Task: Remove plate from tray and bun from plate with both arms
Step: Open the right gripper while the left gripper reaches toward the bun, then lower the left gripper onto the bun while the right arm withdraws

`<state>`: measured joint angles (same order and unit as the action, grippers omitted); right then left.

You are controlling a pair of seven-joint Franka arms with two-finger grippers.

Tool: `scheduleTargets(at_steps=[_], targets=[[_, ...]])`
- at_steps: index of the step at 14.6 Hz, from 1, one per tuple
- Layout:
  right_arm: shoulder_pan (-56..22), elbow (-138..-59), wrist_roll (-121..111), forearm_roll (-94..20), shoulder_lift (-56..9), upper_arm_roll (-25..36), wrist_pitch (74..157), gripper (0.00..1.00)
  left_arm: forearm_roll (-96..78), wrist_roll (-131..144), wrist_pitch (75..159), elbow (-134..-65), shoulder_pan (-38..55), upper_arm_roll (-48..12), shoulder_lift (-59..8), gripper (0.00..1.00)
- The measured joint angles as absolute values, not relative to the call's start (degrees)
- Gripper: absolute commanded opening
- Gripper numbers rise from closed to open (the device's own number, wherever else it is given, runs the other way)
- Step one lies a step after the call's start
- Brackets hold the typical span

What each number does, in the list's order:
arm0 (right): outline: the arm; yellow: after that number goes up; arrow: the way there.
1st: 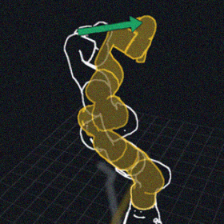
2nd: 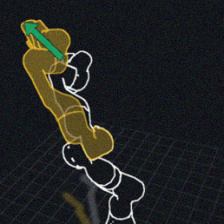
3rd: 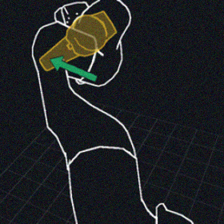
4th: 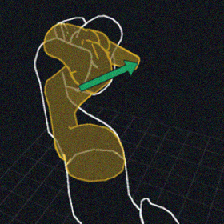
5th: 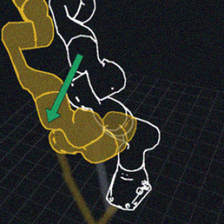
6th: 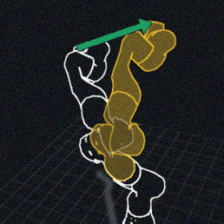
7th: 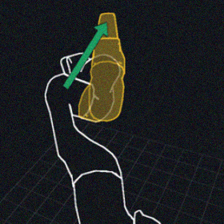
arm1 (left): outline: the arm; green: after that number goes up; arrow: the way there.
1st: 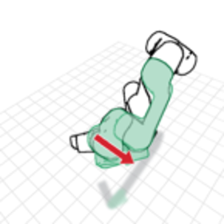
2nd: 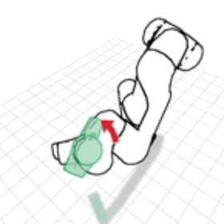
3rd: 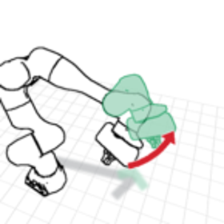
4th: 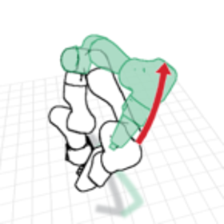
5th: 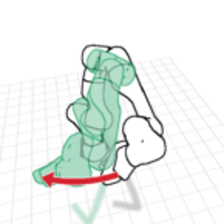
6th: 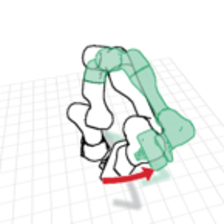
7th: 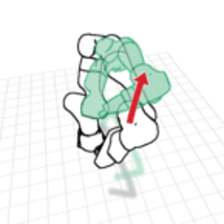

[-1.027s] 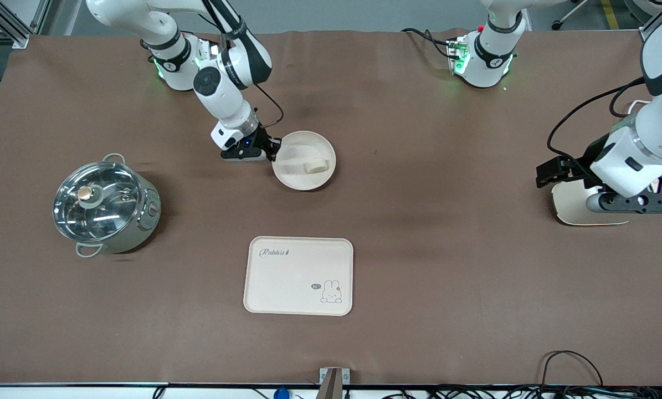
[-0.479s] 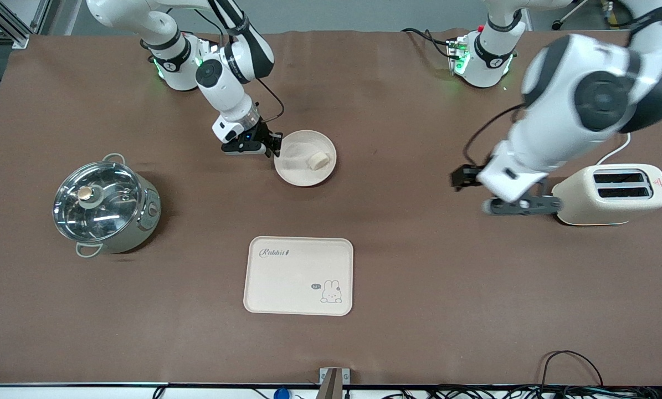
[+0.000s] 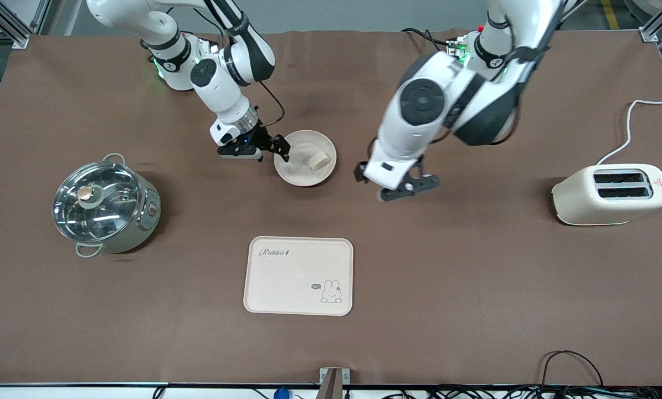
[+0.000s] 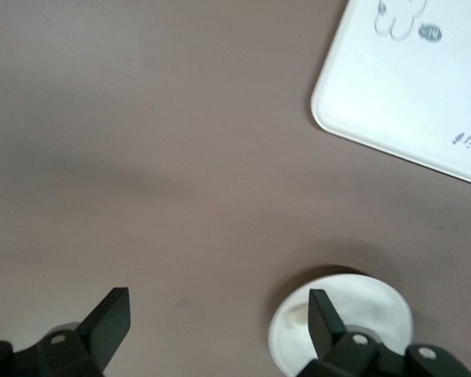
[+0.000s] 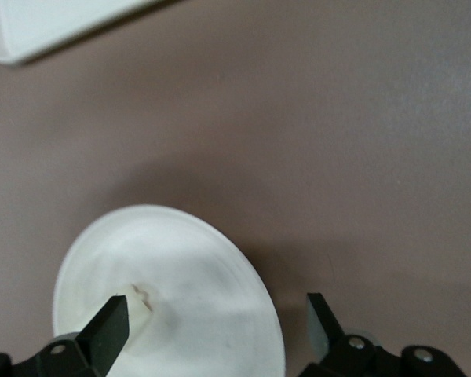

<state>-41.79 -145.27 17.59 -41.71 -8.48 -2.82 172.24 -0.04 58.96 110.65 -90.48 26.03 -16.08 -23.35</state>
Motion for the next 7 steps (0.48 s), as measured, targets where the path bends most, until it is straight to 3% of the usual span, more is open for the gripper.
scheduleTargets(at_steps=[7], targets=[[-27.0,-138.2,2.3,-41.6,-5.5,-1.7,155.8,1.00,0.3,82.8,128.1,-96.2,36.5,-16.0,-28.7,0.97]])
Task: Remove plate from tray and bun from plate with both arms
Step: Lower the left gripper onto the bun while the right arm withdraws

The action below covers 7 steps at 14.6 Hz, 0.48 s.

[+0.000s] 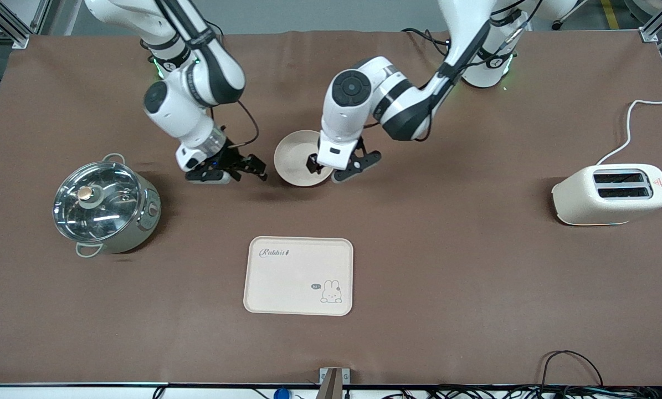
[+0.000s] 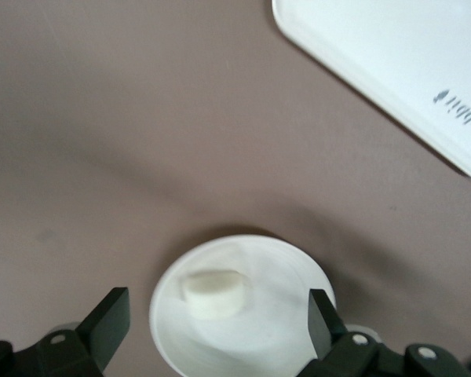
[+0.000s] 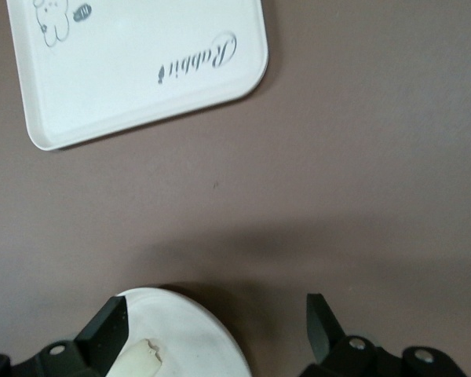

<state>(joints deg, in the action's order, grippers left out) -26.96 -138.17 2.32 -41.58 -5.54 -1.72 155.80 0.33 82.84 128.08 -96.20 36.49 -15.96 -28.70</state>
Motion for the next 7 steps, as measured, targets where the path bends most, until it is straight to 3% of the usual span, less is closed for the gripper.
scheduleTargets(at_steps=[3,7], targets=[[-20.7,-135.5,-1.3,-37.1,-3.2,-1.5,145.9,1.00,2.7,89.5,130.3,-96.3,38.9,-15.9,-31.5,0.88],[-8.7,-124.2,-1.6,-22.1,1.2,-1.3,121.5,1.00,5.5,97.5,133.1,-96.1,42.5,-15.9,-35.2,0.85]])
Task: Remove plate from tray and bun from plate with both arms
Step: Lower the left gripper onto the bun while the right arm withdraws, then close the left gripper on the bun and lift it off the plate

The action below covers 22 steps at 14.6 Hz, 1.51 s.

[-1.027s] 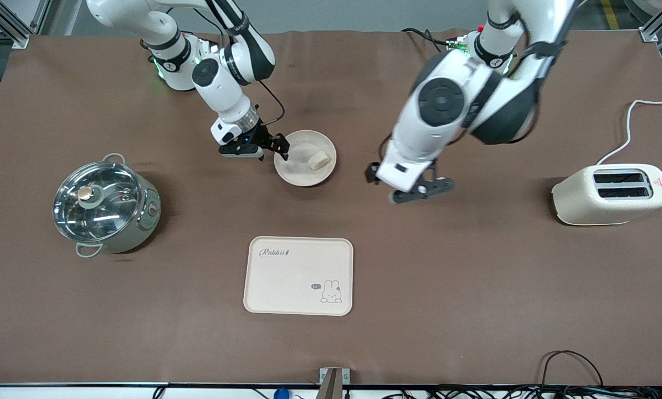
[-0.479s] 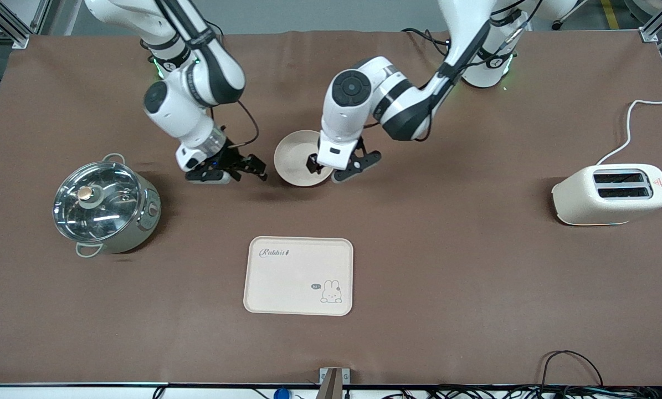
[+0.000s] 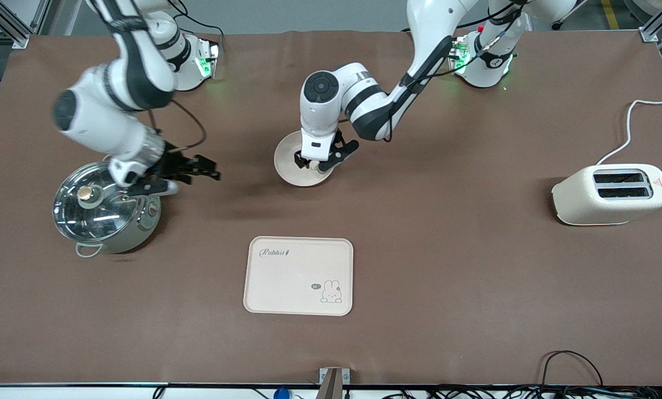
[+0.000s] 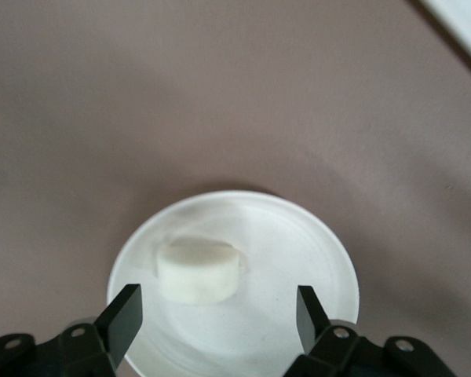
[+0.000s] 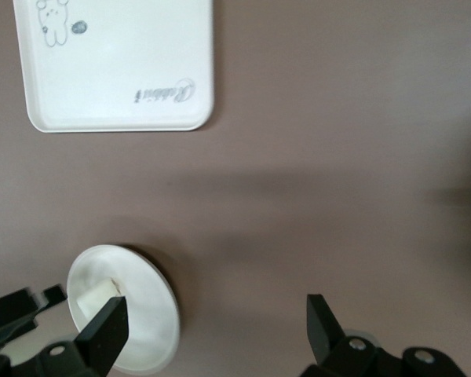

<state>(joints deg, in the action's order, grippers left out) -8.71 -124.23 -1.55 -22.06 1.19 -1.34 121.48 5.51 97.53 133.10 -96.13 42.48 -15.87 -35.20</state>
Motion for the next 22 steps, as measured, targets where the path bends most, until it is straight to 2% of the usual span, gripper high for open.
scheduleTargets(at_steps=[2,5,11,13,16,18,19,22], targets=[[-3.7,-116.7,-2.0,-15.9,2.3,-1.2,111.7,1.00,6.2,99.2,133.4,-96.1,43.6,-15.8,-36.4,0.81],[0.8,-108.5,-2.6,-9.4,2.5,-1.2,103.5,1.00,6.2,99.9,133.5,-96.0,45.0,-15.5,-38.1,0.77],[5.9,-101.1,-3.3,-3.0,3.4,-1.2,97.6,1.00,7.5,100.1,134.6,-95.8,45.0,-15.0,-40.3,0.64],[8.1,-97.7,-3.8,-2.2,3.7,-1.2,96.2,1.00,7.8,100.1,134.6,-95.8,44.9,-14.9,-40.6,0.52],[10.1,-92.4,-4.3,-0.2,4.0,-1.1,91.8,1.00,7.8,100.2,134.6,-95.8,44.9,-14.9,-40.8,0.21],[10.1,-90.9,-4.3,0.2,4.0,-1.2,90.4,1.00,7.9,100.2,134.6,-95.7,45.0,-14.9,-40.8,0.06],[10.2,-90.9,-4.3,0.3,3.9,-1.2,90.3,1.00,7.9,100.2,134.6,-95.7,45.0,-14.9,-40.8,0.01],[10.9,-90.9,-4.3,0.3,3.5,-1.2,90.3,1.00,8.0,100.2,134.6,-95.2,44.9,-14.9,-40.8,0.00]])
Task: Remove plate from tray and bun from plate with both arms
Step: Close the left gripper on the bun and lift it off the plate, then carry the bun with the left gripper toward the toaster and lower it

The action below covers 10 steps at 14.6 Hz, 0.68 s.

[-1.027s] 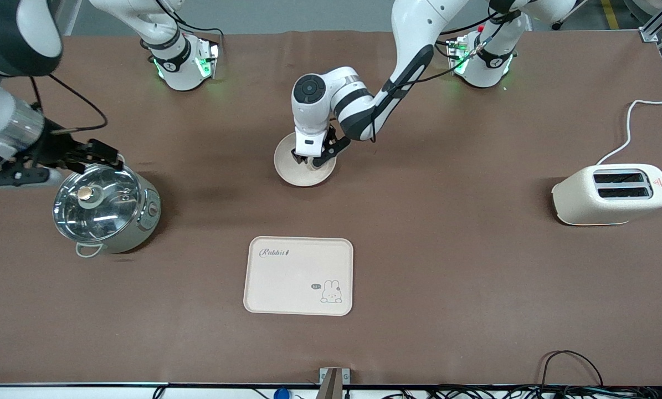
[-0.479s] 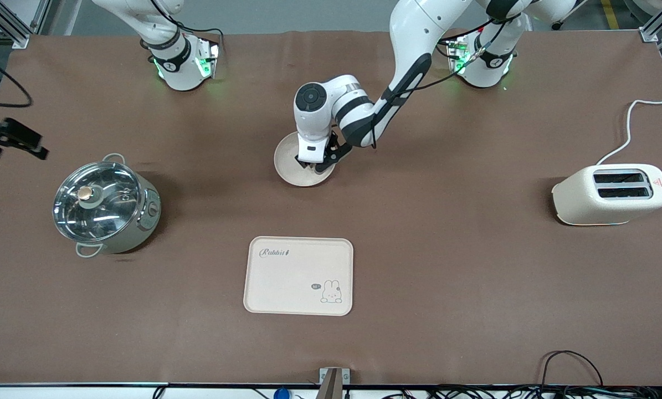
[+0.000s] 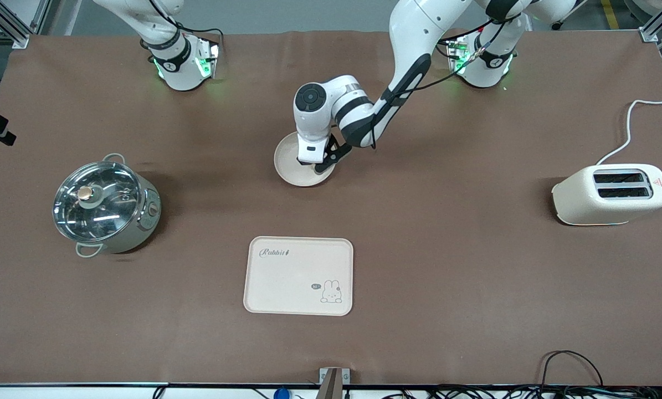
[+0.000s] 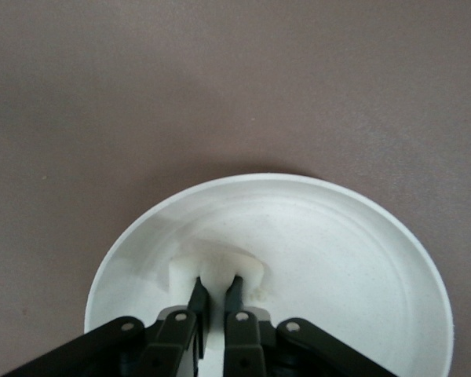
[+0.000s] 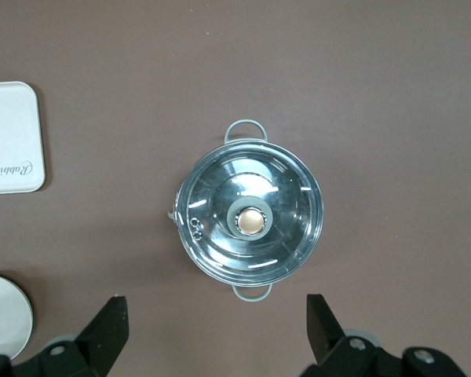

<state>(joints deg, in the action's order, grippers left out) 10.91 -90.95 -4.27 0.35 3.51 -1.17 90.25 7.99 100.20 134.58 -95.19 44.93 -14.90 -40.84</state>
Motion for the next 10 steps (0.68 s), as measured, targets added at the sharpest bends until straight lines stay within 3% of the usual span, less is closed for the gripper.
scheduleTargets(at_steps=[5,10], targets=[[11.2,-90.9,-4.3,0.4,3.4,-1.2,90.1,1.00,9.3,98.2,130.6,-90.9,42.9,-14.8,-37.0,0.00],[11.2,-90.9,-4.3,0.4,3.4,-1.3,90.3,1.00,12.7,85.2,126.4,-90.4,31.2,-14.5,-29.7,0.02]])
